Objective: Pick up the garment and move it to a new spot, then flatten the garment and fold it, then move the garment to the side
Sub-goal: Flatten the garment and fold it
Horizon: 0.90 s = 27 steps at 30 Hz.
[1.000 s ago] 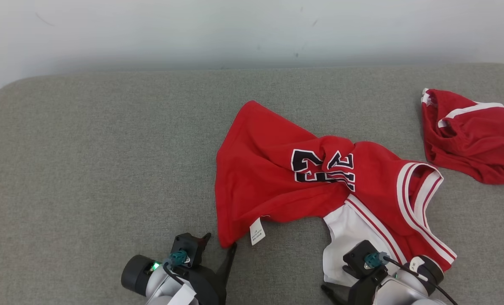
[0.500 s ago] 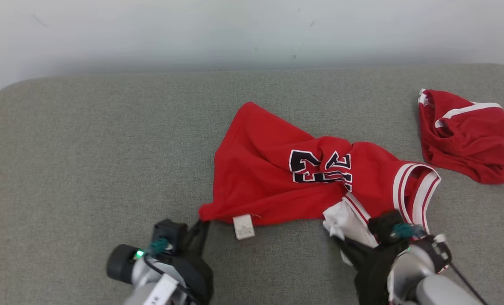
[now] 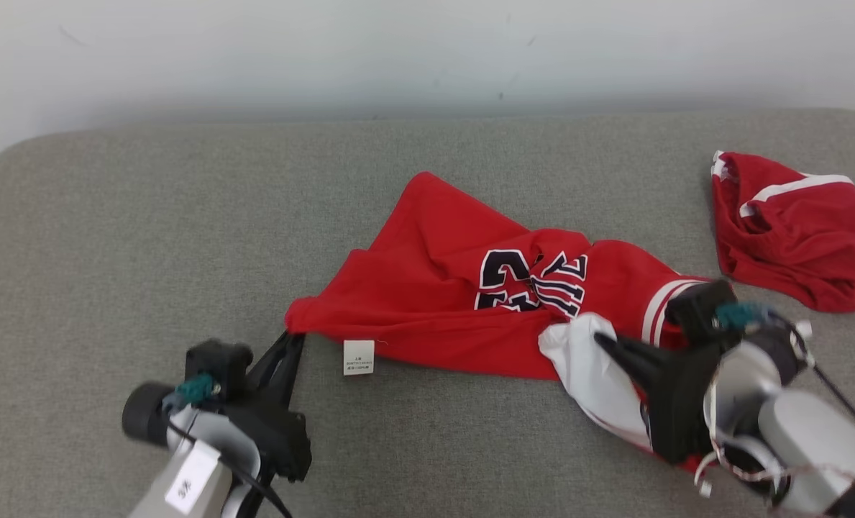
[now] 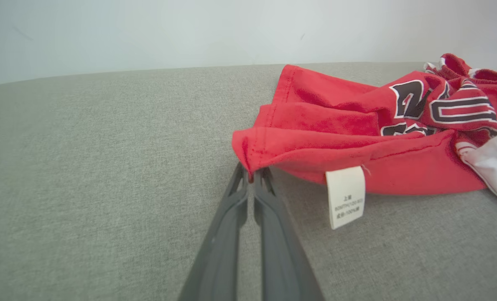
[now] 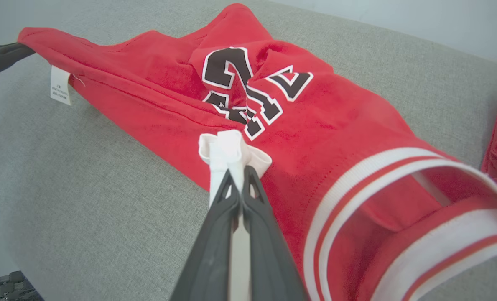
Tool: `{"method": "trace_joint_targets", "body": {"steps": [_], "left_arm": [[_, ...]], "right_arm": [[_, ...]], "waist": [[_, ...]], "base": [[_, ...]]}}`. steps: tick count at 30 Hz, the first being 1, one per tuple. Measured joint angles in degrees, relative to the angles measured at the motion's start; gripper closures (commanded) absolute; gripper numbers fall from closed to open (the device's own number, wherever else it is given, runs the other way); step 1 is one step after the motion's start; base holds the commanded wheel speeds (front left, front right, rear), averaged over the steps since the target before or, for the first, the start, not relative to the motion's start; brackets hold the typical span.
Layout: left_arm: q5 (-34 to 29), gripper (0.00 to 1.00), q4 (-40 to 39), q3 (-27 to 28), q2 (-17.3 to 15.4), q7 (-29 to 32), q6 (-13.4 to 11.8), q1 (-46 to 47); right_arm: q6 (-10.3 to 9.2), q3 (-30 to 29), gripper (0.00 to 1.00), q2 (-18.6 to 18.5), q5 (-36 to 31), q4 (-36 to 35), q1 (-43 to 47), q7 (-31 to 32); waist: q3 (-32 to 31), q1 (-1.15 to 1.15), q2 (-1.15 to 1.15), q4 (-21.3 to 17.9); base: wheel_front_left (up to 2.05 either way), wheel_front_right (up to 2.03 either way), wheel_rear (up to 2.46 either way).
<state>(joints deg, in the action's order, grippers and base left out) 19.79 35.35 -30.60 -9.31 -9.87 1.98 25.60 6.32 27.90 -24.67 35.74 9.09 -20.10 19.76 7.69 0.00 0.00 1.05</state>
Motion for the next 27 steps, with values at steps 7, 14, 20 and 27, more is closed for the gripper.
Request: {"method": "trace_joint_targets", "body": {"steps": [7, 14, 20, 27], "left_arm": [[10.01, 1.00, -1.31, 3.66, -0.09, 8.03, 6.09, 13.94], [16.89, 1.00, 2.88, 9.40, -1.77, 18.55, 5.57, 35.69], [13.40, 1.00, -0.51, 13.15, -5.06, 15.59, 5.43, 57.65], [13.14, 1.00, 0.57, 10.51, -6.15, 10.79, 5.45, 41.64]], "right_arm": [[0.76, 2.50, 1.00, -0.67, 3.19, 4.56, -17.56, 11.94], [0.76, 1.87, 1.00, 0.51, -0.66, 15.79, -45.22, 19.70], [0.81, 4.64, 1.00, -3.49, -5.47, 13.16, -67.44, 6.70], [0.83, 13.07, 1.00, -7.42, 0.07, 13.22, -53.59, -9.58]], "waist": [[3.00, 0.00, 0.01, -0.14], [7.20, 0.03, 0.01, -0.30], [12.68, 0.00, -0.01, 0.11], [16.26, 0.03, 0.01, 1.79]], "base": [[0.00, 0.00, 0.00], [0.00, 0.00, 0.00], [0.00, 0.00, 0.00], [0.00, 0.00, 0.00]]}}
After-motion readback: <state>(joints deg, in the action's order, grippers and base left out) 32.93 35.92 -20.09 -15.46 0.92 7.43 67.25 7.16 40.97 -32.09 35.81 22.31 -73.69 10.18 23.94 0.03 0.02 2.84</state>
